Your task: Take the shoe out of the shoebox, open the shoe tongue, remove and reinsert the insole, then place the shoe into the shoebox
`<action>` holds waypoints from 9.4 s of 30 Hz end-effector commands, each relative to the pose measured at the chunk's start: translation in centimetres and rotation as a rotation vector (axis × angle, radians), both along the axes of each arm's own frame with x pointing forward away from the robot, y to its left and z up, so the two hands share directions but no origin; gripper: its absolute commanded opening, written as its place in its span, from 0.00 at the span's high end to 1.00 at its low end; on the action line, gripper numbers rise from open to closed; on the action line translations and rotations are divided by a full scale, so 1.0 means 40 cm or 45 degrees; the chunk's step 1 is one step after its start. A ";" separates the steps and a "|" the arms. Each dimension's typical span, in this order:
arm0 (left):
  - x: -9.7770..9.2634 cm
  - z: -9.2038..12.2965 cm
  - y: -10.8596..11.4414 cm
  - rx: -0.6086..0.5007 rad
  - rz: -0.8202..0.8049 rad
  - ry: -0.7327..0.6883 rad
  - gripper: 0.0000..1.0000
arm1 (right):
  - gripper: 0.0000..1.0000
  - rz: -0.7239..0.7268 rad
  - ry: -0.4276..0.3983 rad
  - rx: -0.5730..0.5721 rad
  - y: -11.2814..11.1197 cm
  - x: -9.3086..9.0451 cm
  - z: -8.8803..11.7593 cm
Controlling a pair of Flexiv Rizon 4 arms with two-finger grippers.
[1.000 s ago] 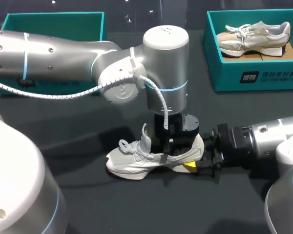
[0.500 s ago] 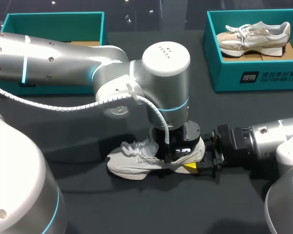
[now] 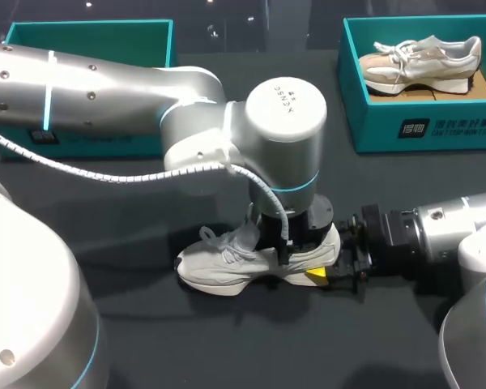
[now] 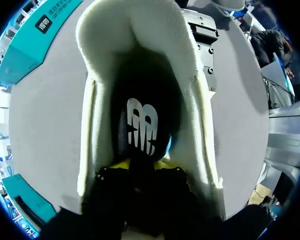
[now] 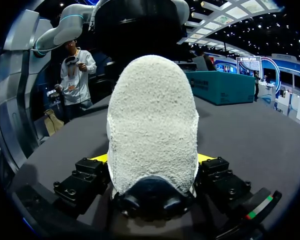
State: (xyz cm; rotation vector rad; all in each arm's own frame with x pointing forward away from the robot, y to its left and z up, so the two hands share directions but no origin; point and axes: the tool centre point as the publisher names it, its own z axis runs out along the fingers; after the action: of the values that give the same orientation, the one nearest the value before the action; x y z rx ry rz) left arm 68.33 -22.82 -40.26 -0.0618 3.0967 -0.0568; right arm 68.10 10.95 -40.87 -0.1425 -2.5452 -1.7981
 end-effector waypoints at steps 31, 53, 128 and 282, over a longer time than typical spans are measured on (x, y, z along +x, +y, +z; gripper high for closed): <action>-0.003 0.116 0.093 -0.382 -0.003 0.357 1.00 | 1.00 0.000 0.000 -0.006 0.006 -0.006 0.009; -0.001 0.232 0.011 -0.556 -0.034 0.296 1.00 | 1.00 0.000 0.000 -0.006 0.006 -0.006 0.009; 0.004 0.240 -0.116 -0.682 0.121 -0.167 1.00 | 1.00 0.000 0.000 -0.006 0.006 -0.006 0.009; -0.208 0.947 0.066 -1.992 0.259 0.360 1.00 | 0.00 0.000 0.194 -0.846 -0.065 -0.020 0.145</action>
State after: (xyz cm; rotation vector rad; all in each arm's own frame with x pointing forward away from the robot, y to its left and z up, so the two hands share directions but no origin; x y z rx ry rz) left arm 60.16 -20.18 -2.27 -0.4181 2.3396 -2.4199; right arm 67.37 8.15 -35.46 -0.2840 -2.8162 -1.1242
